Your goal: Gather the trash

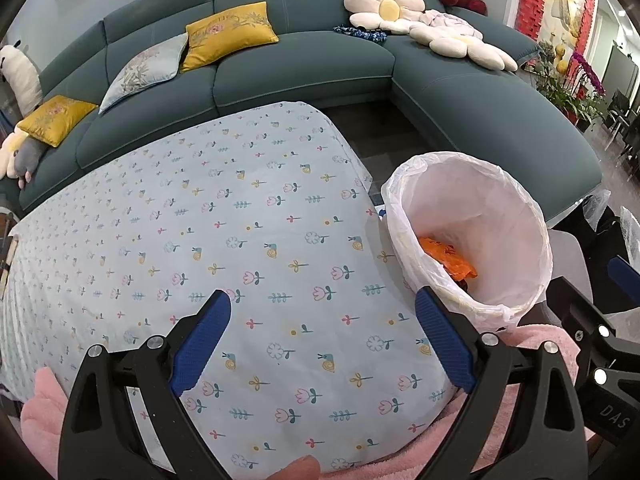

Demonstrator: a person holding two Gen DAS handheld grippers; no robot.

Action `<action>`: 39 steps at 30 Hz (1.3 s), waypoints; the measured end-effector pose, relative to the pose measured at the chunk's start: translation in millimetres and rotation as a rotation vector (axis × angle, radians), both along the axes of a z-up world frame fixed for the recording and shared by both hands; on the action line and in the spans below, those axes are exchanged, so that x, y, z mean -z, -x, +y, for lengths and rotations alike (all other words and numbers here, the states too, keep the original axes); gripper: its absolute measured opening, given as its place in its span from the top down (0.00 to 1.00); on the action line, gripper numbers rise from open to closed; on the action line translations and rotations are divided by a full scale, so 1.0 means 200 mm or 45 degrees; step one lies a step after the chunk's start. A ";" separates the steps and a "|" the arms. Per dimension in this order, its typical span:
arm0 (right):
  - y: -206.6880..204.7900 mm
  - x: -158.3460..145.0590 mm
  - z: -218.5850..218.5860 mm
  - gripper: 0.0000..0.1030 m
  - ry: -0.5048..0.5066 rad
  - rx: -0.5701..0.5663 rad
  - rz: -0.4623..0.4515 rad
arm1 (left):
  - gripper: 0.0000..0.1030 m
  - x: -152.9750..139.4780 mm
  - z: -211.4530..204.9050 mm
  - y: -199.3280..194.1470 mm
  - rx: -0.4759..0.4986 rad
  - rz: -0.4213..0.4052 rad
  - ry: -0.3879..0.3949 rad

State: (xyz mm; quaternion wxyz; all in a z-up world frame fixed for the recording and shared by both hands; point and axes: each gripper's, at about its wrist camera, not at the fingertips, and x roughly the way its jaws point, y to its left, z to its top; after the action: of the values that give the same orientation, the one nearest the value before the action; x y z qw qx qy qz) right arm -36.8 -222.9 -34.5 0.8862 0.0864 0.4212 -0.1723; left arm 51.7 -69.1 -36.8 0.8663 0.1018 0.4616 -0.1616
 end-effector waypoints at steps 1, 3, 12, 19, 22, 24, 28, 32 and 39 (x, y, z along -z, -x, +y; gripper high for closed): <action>0.00 0.00 0.00 0.07 0.001 0.000 0.002 | 0.14 0.00 0.00 0.00 0.000 -0.001 -0.001; 0.00 0.00 0.00 0.07 0.000 -0.001 0.002 | 0.14 0.00 0.00 0.00 -0.002 -0.003 0.000; 0.01 0.01 -0.02 0.07 0.002 -0.002 0.006 | 0.14 0.00 0.00 0.00 -0.003 -0.001 0.001; 0.00 0.02 0.00 0.07 0.006 -0.006 0.012 | 0.14 0.01 0.00 0.00 -0.006 0.001 -0.002; 0.01 0.03 0.00 0.07 0.008 -0.008 0.015 | 0.14 0.02 0.00 0.00 -0.009 0.002 0.000; 0.01 0.03 0.00 0.07 0.009 -0.009 0.017 | 0.14 0.02 0.00 0.00 -0.008 0.002 0.001; 0.01 0.03 0.01 0.07 0.011 -0.009 0.021 | 0.14 0.02 0.00 0.01 -0.013 0.003 0.003; 0.01 0.03 0.01 0.07 0.015 -0.011 0.024 | 0.14 0.02 0.00 0.01 -0.013 0.001 0.004; 0.01 0.04 0.00 0.07 0.017 -0.010 0.029 | 0.14 0.02 0.00 0.02 -0.014 0.003 0.003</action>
State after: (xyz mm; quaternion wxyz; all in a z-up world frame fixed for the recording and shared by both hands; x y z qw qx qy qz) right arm -39.0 -222.6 -43.4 0.8826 0.0770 0.4306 -0.1724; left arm 48.5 -69.5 -41.7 0.8668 0.0981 0.4628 -0.1577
